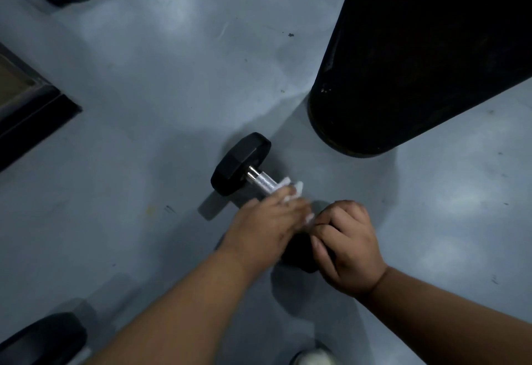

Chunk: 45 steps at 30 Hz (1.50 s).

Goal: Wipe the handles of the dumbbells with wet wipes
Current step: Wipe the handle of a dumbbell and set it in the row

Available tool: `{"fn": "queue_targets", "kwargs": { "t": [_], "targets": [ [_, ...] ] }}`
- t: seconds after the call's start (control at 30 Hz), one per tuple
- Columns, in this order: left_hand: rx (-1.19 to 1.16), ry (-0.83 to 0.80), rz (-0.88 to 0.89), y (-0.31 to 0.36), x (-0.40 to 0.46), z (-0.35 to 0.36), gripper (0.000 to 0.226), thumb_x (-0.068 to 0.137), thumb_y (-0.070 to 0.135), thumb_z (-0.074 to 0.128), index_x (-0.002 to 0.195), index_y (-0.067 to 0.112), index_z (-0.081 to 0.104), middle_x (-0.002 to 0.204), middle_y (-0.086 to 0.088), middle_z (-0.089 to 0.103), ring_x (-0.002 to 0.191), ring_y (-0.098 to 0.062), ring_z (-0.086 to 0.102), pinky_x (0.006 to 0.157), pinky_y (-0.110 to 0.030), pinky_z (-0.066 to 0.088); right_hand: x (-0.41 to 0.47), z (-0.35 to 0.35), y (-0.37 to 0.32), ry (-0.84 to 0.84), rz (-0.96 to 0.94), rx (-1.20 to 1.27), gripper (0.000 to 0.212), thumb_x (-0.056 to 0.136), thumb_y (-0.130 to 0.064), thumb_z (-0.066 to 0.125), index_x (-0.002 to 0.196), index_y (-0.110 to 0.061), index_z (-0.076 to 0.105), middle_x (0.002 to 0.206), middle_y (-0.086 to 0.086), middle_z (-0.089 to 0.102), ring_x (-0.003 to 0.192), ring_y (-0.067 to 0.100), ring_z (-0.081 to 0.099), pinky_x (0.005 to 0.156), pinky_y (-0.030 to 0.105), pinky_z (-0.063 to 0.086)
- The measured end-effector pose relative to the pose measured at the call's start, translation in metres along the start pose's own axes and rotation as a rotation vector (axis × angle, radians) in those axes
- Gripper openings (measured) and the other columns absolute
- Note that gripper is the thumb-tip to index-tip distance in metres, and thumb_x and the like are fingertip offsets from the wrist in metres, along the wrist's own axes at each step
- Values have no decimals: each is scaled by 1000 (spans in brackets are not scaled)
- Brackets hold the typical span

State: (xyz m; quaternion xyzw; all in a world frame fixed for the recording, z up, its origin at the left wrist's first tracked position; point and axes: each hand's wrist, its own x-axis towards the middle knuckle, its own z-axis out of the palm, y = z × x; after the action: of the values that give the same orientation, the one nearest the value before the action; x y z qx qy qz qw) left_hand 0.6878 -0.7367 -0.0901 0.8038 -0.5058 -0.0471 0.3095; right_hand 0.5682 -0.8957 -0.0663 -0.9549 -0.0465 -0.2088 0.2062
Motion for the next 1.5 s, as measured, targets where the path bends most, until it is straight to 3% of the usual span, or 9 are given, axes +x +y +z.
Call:
{"fn": "queue_targets", "kwargs": {
  "t": [0.23, 0.43, 0.63, 0.8, 0.97, 1.07, 1.23, 1.4, 1.5],
  "targets": [
    [-50, 22, -203, -2, 3, 14, 44, 107, 33, 30, 120, 18, 70, 136, 4, 62, 137, -23, 48, 112, -35, 41, -2, -1, 3, 5, -5, -8, 30, 94, -22, 51, 74, -7, 69, 85, 8, 63, 77, 32, 56, 77, 45, 42],
    [49, 29, -21, -11, 3, -5, 34, 95, 26, 47, 119, 27, 71, 133, 13, 64, 136, -12, 47, 71, -32, 55, -1, -1, 3, 5, -2, -5, 31, 94, -22, 51, 73, -8, 68, 85, 7, 63, 76, 32, 55, 77, 44, 42],
    [-16, 18, -234, 8, 12, 12, 42, 104, 27, 33, 114, 15, 72, 130, -6, 67, 141, -23, 44, 114, -37, 40, -2, -1, 3, 10, 1, 6, 32, 94, -22, 50, 72, -8, 68, 84, 7, 62, 76, 32, 54, 76, 43, 41],
    [38, 29, -69, 7, 7, -5, 34, 97, 33, 45, 112, 26, 74, 127, 6, 69, 130, -17, 56, 80, -27, 55, 0, -1, 4, 1, 3, -3, 31, 94, -22, 51, 74, -7, 69, 85, 8, 63, 76, 32, 55, 76, 43, 41],
    [14, 85, -342, -14, 16, -6, 41, 98, 30, 40, 117, 18, 74, 132, 3, 67, 135, -20, 50, 111, -17, 30, -2, -1, 5, 10, 2, -9, 29, 94, -23, 52, 73, -9, 67, 84, 6, 61, 78, 32, 55, 77, 43, 41],
    [7, -53, -219, 16, 8, 15, 56, 108, 35, 16, 126, 21, 67, 140, 3, 61, 148, -21, 31, 120, -25, 26, -2, 0, 5, 15, -10, -11, 29, 94, -23, 51, 75, -9, 68, 84, 7, 62, 78, 32, 55, 77, 43, 41],
    [-39, -26, -51, 9, 3, 1, 31, 99, 26, 44, 122, 28, 65, 138, 11, 59, 138, -17, 47, 87, -41, 60, -2, 0, 6, 8, -7, -9, 28, 94, -22, 52, 77, -9, 69, 85, 7, 63, 79, 32, 55, 78, 43, 41],
    [-37, 73, -345, -15, 16, -11, 38, 98, 29, 45, 119, 17, 74, 137, 2, 64, 138, -20, 47, 113, -9, 23, -2, -1, 7, 6, 3, -14, 27, 94, -23, 52, 76, -11, 68, 83, 6, 61, 78, 33, 55, 79, 43, 41],
    [-22, 9, -262, 18, 12, 2, 35, 98, 23, 44, 114, 15, 75, 127, 0, 69, 138, -26, 47, 118, -17, 23, -1, -2, 6, 7, -4, -16, 29, 95, -24, 51, 75, -10, 68, 84, 8, 61, 77, 32, 54, 78, 42, 41]
  ]
}}
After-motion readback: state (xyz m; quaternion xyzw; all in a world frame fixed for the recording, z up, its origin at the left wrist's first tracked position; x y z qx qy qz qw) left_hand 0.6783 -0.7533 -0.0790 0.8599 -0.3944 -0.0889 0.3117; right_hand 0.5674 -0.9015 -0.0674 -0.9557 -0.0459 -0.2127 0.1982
